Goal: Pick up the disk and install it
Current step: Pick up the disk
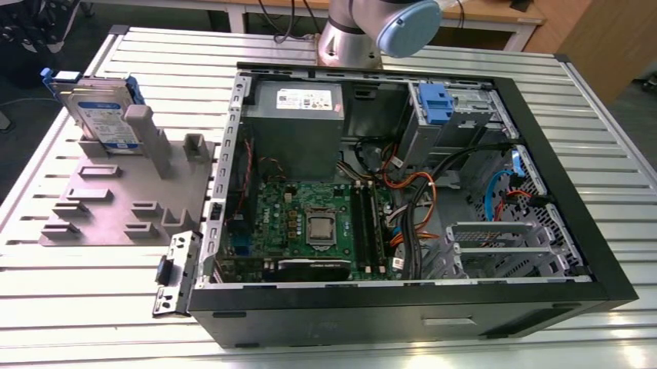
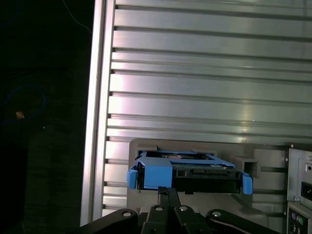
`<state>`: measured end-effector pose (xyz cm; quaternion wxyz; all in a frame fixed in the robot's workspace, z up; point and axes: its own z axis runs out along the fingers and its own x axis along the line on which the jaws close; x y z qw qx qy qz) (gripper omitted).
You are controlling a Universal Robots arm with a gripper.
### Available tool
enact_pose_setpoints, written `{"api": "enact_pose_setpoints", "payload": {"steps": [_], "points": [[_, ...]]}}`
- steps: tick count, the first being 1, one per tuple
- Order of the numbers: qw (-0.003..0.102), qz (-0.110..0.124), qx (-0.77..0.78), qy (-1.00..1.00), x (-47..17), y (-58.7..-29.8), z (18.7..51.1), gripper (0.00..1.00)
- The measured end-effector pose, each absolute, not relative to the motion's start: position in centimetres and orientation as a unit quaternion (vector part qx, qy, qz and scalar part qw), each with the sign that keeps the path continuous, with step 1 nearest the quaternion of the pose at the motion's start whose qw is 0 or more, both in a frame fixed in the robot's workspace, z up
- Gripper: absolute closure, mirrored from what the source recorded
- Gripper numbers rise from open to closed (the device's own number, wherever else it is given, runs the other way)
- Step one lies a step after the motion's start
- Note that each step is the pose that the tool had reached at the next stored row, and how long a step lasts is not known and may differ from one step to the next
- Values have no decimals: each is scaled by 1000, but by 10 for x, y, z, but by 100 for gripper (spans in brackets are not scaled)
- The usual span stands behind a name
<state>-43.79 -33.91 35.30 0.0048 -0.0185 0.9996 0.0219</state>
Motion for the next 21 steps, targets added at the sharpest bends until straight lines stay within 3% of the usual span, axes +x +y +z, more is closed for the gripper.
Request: {"api": "enact_pose_setpoints", "payload": {"steps": [21], "points": [[4, 22, -30, 999, -438, -339, 353, 89]]}}
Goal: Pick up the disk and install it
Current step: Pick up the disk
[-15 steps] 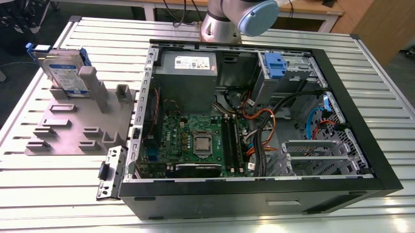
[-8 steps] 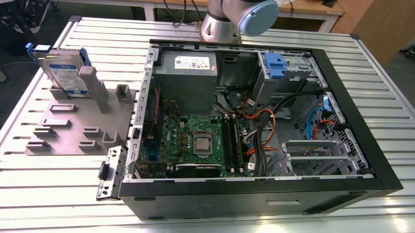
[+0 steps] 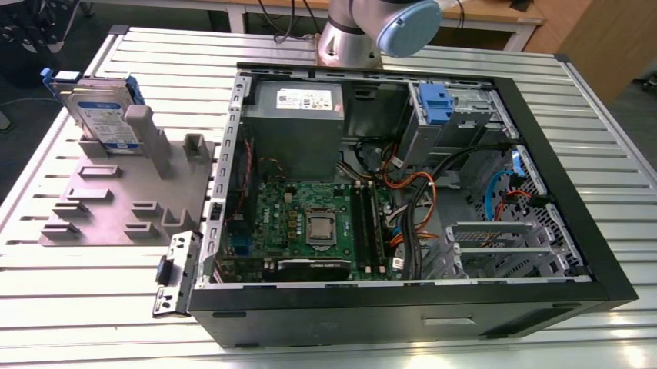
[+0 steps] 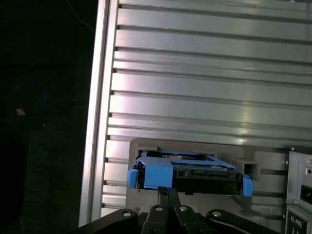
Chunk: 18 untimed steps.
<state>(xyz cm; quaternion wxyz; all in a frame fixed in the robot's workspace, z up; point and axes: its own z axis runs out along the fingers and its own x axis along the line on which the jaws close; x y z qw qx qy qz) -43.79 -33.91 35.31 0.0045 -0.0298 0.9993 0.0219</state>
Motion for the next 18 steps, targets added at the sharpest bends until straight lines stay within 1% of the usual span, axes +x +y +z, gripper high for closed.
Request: {"api": "enact_pose_setpoints", "payload": {"steps": [18], "points": [[4, 22, -43, 999, -438, -339, 353, 89]]}}
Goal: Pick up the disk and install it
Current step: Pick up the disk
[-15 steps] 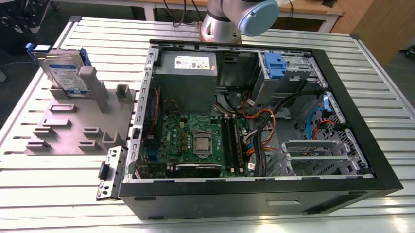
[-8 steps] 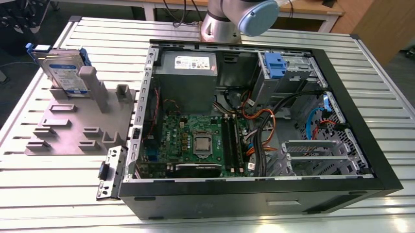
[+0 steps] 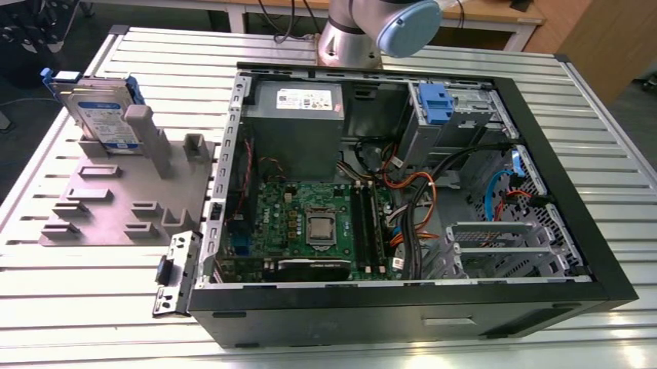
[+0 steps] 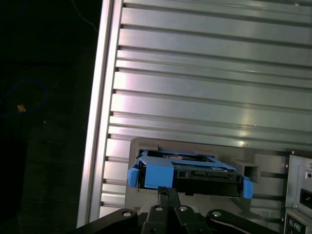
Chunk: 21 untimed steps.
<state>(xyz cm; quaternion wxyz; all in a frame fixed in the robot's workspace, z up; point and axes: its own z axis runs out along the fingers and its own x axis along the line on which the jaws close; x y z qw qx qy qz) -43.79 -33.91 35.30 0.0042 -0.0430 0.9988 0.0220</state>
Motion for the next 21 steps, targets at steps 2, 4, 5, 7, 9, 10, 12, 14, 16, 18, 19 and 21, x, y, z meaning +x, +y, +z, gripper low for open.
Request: {"api": "enact_pose_setpoints", "payload": {"steps": [2, 4, 5, 7, 9, 10, 12, 14, 16, 18, 19, 21], "points": [[4, 22, -44, 999, -438, -339, 353, 89], [4, 22, -46, 999, -438, -339, 353, 89], [4, 22, -47, 999, -438, -339, 353, 89], [4, 22, -50, 999, -438, -339, 353, 89], [4, 22, -54, 998, -438, -339, 353, 89], [4, 22, -56, 998, -438, -339, 353, 89], [4, 22, -60, 998, -438, -339, 353, 89], [4, 22, -69, 997, -438, -339, 353, 89], [3, 22, -79, 997, -438, -339, 353, 89], [3, 22, -86, 996, -438, -339, 353, 89], [3, 22, -87, 996, -438, -339, 353, 89], [3, 22, -87, 996, -438, -339, 353, 89]]}}
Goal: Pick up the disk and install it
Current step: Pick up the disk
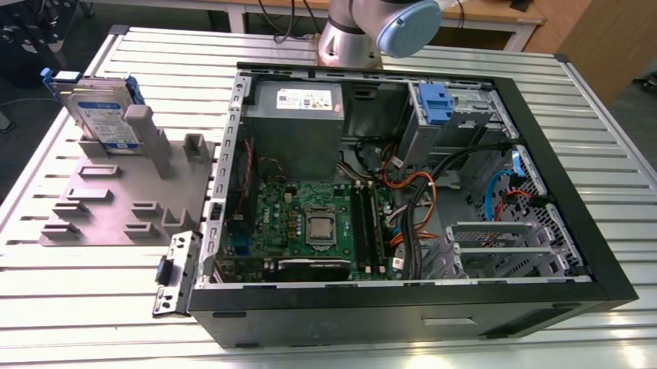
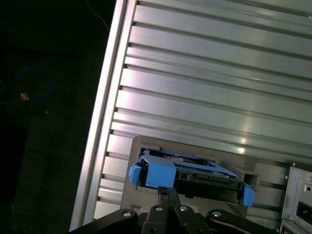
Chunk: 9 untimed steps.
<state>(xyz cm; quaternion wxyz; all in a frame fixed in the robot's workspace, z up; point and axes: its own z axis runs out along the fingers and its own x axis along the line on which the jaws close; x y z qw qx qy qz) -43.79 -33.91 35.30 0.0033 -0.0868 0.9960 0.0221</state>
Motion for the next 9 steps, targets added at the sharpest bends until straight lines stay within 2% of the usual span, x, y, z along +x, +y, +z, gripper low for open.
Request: {"api": "enact_pose_setpoints", "payload": {"steps": [9], "points": [[3, 22, -87, 996, -438, -339, 353, 89]]}}
